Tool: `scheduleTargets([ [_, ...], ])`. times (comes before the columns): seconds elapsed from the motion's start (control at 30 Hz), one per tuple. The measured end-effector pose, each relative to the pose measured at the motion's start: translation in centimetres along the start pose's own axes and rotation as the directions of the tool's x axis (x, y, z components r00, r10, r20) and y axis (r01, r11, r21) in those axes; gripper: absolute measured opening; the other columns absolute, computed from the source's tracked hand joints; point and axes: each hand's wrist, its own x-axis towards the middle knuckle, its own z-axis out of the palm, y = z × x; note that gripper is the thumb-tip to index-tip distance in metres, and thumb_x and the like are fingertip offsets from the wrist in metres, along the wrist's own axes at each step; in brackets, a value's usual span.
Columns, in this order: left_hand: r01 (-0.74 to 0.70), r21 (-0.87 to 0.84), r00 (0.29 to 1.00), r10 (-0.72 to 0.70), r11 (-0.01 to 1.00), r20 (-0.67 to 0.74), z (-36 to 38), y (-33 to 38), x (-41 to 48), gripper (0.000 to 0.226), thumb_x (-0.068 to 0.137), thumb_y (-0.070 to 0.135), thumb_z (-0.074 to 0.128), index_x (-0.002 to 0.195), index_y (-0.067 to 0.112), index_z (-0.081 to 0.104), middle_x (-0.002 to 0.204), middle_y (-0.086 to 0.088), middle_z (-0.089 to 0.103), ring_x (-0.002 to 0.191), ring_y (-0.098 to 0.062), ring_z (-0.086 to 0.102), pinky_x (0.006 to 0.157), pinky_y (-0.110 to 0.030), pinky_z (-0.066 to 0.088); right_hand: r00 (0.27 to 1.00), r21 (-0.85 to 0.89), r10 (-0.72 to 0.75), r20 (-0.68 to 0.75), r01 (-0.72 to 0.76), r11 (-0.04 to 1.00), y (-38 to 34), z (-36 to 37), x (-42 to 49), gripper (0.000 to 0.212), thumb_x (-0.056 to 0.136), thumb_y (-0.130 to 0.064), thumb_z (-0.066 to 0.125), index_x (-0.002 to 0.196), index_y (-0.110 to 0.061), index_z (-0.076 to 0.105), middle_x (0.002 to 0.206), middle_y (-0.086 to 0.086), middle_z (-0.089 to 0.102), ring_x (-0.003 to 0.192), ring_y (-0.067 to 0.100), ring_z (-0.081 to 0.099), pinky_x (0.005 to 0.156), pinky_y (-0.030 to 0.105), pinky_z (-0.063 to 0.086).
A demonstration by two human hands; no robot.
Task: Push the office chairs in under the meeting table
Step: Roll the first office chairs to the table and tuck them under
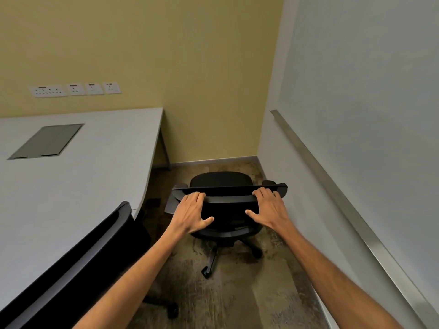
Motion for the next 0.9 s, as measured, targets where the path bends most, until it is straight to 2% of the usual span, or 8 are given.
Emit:
scheduleTargets([
  [0.13,0.012,0.03,0.986,-0.017,0.999,0.163,1.3,-0.3,2.3,0.077,0.082,0.061,0.055,0.135,0.006,0.044,0.127,-0.011,0.056,0.118,-0.027,0.054,0.106,-0.039,0.039,0.995,-0.005,0.014,0.094,-0.013,1.0,0.8,1.2,1.4,0.053,0.078,-0.055,0.06,0.112,-0.014,0.058,0.108,0.005,0.063,0.1,0.025,0.059,0.095,0.041,0.041],
  [0.27,0.037,0.059,0.953,-0.053,0.998,0.297,1.6,-0.9,5.5,0.045,0.09,0.054,0.052,0.104,0.012,0.059,0.1,-0.006,0.067,0.091,-0.025,0.064,0.084,-0.039,0.05,0.966,-0.051,0.036,0.255,-0.024,0.998,1.7,0.7,4.4,0.022,0.076,-0.035,0.059,0.083,-0.015,0.064,0.084,0.006,0.07,0.076,0.025,0.064,0.069,0.034,0.048],
  [0.33,0.074,0.053,0.926,-0.088,0.996,0.366,1.6,-1.5,7.1,0.037,0.087,0.047,0.055,0.088,0.011,0.065,0.083,-0.005,0.069,0.074,-0.025,0.066,0.073,-0.04,0.055,0.96,-0.069,-0.011,0.281,0.032,0.997,2.1,1.0,5.7,0.022,0.077,-0.035,0.057,0.078,-0.016,0.067,0.077,0.005,0.069,0.069,0.024,0.064,0.06,0.031,0.046],
  [0.43,0.111,0.084,0.885,-0.137,0.99,0.445,1.8,-2.3,9.3,0.028,0.075,0.037,0.056,0.076,0.009,0.063,0.072,-0.005,0.067,0.066,-0.026,0.064,0.066,-0.037,0.054,0.964,-0.037,-0.085,0.252,0.097,0.995,3.1,1.9,7.1,0.024,0.078,-0.035,0.056,0.08,-0.016,0.07,0.075,0.004,0.068,0.068,0.023,0.064,0.059,0.03,0.044],
  [0.57,0.171,0.065,0.873,-0.181,0.983,0.454,2.3,-1.9,11.2,0.027,0.07,0.033,0.057,0.073,0.007,0.064,0.07,-0.007,0.068,0.064,-0.026,0.064,0.062,-0.037,0.052,0.962,-0.038,-0.119,0.246,0.133,0.99,4.7,2.1,9.0,0.025,0.076,-0.033,0.056,0.085,-0.015,0.071,0.076,0.004,0.069,0.071,0.025,0.064,0.061,0.031,0.043],
  [0.7,0.235,0.069,0.861,-0.24,0.97,0.448,2.1,-1.1,12.6,0.029,0.068,0.031,0.057,0.079,0.006,0.066,0.074,-0.008,0.069,0.068,-0.026,0.065,0.067,-0.037,0.054,0.958,-0.024,-0.171,0.232,0.181,0.983,5.9,2.2,10.9,0.027,0.076,-0.033,0.056,0.089,-0.014,0.072,0.08,0.005,0.07,0.075,0.025,0.065,0.06,0.029,0.037],
  [0.8,0.269,0.086,0.863,-0.28,0.959,0.42,2.0,-1.1,13.9,0.031,0.068,0.03,0.059,0.084,0.004,0.068,0.078,-0.01,0.07,0.071,-0.027,0.066,0.069,-0.036,0.054,0.954,-0.005,-0.206,0.216,0.212,0.977,6.7,2.3,13.1,0.03,0.076,-0.032,0.057,0.094,-0.013,0.071,0.08,0.005,0.07,0.075,0.025,0.065,0.061,0.029,0.04],
  [0.9,0.291,0.091,0.86,-0.302,0.952,0.411,2.3,-1.7,15.1,0.03,0.068,0.03,0.059,0.081,0.006,0.069,0.075,-0.008,0.07,0.068,-0.026,0.066,0.07,-0.037,0.058,0.949,0.004,-0.243,0.199,0.248,0.969,7.1,2.7,14.7,0.03,0.076,-0.032,0.056,0.093,-0.013,0.072,0.077,0.005,0.069,0.071,0.024,0.064,0.06,0.029,0.042],
])
